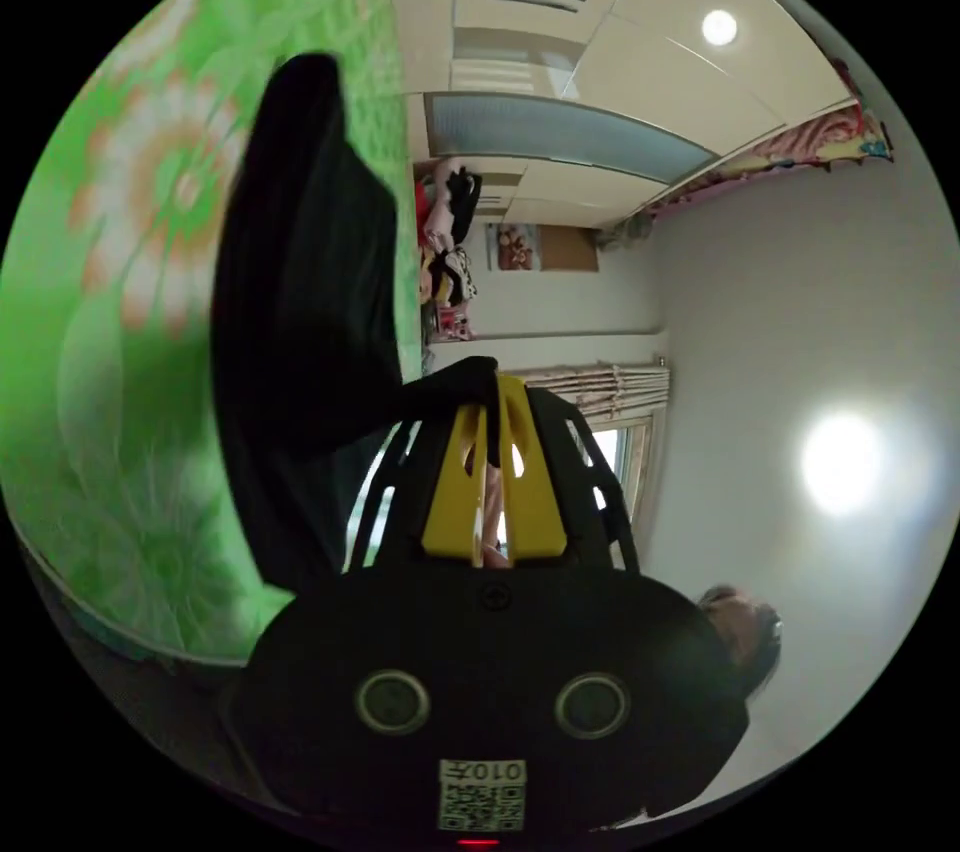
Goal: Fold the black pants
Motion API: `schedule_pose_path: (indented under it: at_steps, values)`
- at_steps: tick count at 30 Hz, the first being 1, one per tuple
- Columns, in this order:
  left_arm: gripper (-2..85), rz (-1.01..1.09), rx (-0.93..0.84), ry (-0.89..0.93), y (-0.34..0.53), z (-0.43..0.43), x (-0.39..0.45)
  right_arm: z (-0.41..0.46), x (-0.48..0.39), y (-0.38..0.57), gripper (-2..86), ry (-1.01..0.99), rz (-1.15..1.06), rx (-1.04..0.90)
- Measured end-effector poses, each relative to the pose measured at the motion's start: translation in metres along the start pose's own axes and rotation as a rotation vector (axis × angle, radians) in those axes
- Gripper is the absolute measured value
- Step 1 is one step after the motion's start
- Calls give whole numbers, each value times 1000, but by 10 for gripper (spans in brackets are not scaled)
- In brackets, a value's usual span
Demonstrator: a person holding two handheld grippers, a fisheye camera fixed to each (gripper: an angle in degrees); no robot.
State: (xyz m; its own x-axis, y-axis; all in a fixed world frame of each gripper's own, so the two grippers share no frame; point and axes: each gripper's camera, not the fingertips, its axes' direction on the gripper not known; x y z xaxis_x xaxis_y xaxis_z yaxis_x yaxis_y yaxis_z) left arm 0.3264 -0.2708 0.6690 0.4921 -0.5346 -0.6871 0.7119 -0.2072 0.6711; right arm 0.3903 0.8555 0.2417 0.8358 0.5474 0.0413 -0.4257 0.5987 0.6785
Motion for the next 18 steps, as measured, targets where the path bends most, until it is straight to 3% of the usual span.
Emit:
schedule_pose_path:
  at_steps: [2, 7, 9, 13, 16, 18]
  values:
    - [36, 60, 23, -50, -61, 6, 53, -3, -34, -42, 32, -2, -62, 16]
    - [29, 387, 83, -83, -131, 22, 209, -15, -176, -100, 32, 94, -544, 73]
    - [27, 482, 100, -138, -129, 25, 243, -13, -183, -100, 33, 86, -550, 58]
    - [27, 383, 57, -267, -109, 47, 198, 8, -114, -84, 33, 114, -307, -16]
    - [26, 200, 96, -129, -68, 43, 107, 12, -55, -51, 33, 38, -159, -58]
    - [26, 119, 95, -91, -35, 46, 57, 9, -36, -30, 33, 99, -125, -67]
